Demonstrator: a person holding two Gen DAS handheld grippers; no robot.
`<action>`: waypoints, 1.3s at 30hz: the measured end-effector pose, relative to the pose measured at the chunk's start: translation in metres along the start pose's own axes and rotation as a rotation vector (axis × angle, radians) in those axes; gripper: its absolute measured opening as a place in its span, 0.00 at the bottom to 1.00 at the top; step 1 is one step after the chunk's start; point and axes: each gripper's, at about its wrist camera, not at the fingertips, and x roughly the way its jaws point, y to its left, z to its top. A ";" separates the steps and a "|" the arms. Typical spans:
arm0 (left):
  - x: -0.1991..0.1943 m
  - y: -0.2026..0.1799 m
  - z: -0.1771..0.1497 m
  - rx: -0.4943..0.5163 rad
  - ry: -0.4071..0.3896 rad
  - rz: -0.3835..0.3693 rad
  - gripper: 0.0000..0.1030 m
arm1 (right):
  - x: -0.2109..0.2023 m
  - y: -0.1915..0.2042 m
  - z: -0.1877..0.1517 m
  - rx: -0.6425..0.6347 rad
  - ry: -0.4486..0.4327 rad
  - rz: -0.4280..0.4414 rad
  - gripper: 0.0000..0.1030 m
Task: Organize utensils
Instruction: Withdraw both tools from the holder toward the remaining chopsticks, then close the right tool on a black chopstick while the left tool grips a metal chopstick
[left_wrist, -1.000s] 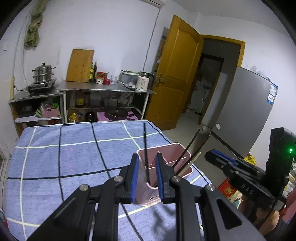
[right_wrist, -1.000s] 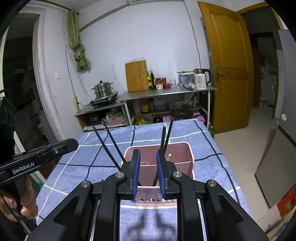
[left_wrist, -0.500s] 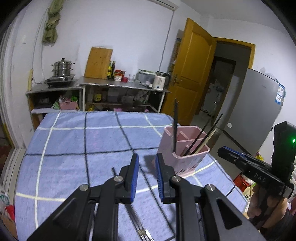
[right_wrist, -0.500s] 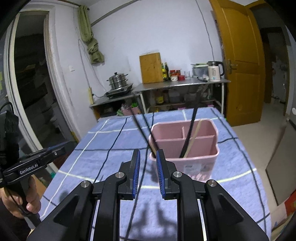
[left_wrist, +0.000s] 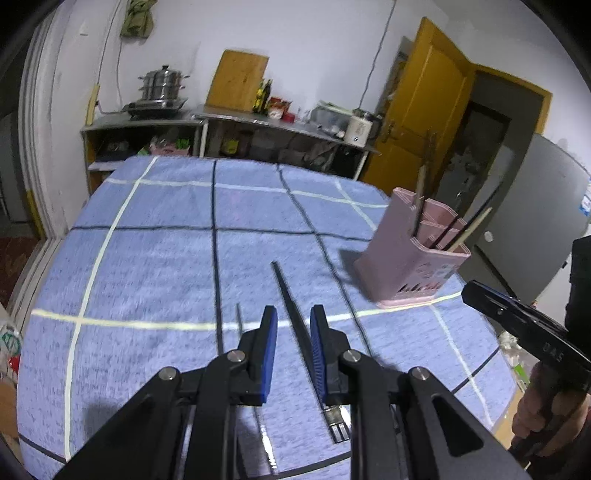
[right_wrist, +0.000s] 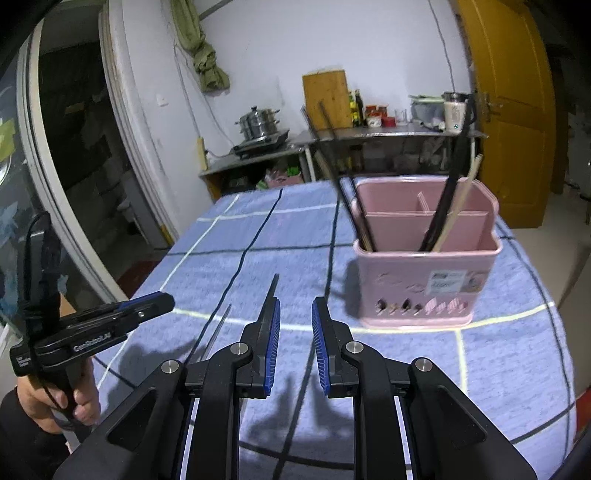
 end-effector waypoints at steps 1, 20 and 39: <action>0.004 0.002 -0.002 -0.005 0.009 0.003 0.19 | 0.006 0.002 -0.002 -0.001 0.014 0.004 0.18; 0.072 0.035 -0.020 -0.058 0.141 0.073 0.19 | 0.120 0.026 -0.029 -0.004 0.237 0.048 0.18; 0.086 0.037 -0.024 -0.058 0.169 0.080 0.22 | 0.151 0.038 -0.041 -0.050 0.290 -0.012 0.18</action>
